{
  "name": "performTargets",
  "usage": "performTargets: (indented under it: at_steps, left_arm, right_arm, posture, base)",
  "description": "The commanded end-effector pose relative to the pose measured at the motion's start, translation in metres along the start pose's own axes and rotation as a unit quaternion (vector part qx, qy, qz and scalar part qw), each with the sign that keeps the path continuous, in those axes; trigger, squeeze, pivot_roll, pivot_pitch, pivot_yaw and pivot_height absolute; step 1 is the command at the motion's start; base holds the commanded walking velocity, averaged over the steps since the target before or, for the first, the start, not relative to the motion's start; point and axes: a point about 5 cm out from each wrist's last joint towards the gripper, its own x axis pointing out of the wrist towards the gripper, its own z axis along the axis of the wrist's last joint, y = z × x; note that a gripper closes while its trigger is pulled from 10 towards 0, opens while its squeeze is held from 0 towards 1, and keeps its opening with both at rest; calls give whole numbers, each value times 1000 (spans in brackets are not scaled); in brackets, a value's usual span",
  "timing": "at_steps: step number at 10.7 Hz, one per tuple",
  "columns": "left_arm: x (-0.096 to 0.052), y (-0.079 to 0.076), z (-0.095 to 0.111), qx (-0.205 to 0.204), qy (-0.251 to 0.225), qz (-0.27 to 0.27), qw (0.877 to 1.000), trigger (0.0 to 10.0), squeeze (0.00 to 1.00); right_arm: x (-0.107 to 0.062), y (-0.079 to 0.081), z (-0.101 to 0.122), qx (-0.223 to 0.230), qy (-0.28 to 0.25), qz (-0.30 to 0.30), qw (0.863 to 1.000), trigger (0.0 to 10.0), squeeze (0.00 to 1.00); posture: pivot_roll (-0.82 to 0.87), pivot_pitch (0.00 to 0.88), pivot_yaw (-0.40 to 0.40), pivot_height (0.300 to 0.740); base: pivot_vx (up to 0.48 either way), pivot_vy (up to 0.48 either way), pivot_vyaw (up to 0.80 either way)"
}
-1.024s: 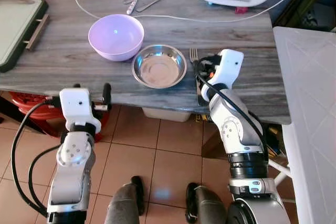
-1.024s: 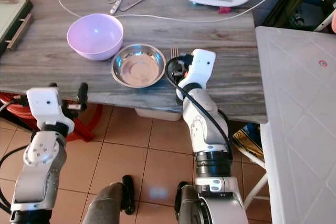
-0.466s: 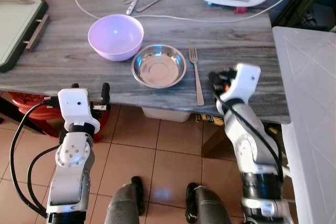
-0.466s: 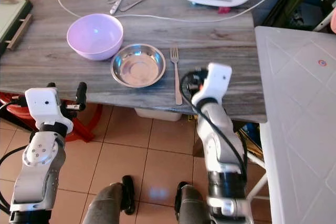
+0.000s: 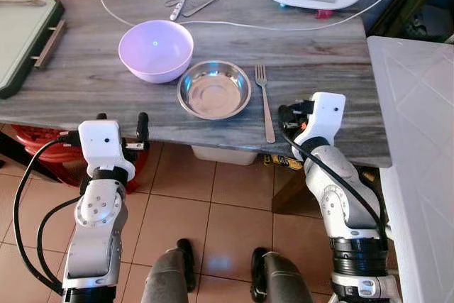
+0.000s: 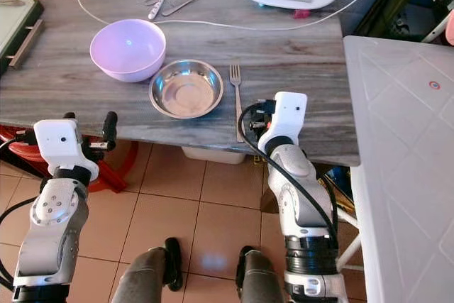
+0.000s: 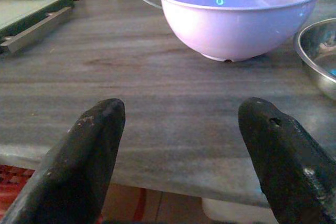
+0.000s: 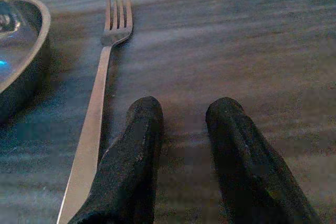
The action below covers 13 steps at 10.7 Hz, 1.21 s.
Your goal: Setting the table
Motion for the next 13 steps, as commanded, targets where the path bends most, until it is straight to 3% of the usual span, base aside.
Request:
performTargets:
  at_steps: [1, 13]
  left_arm:
    - [-3, 1, -3, -2, 7, 1, 1000, 10000, 0]
    - [0, -1, -4, -3, 10, -5, 1000, 10000, 0]
  right_arm:
    - [-4, 6, -10, -2, 26, 17, 1000, 10000, 0]
    - [-5, 17, -14, -9, 37, 64, 997, 10000, 0]
  posture:
    - [-24, 238, -1, 740]
    - [-29, 231, 3, 740]
  base:
    - [0, 0, 0]
    - [0, 0, 0]
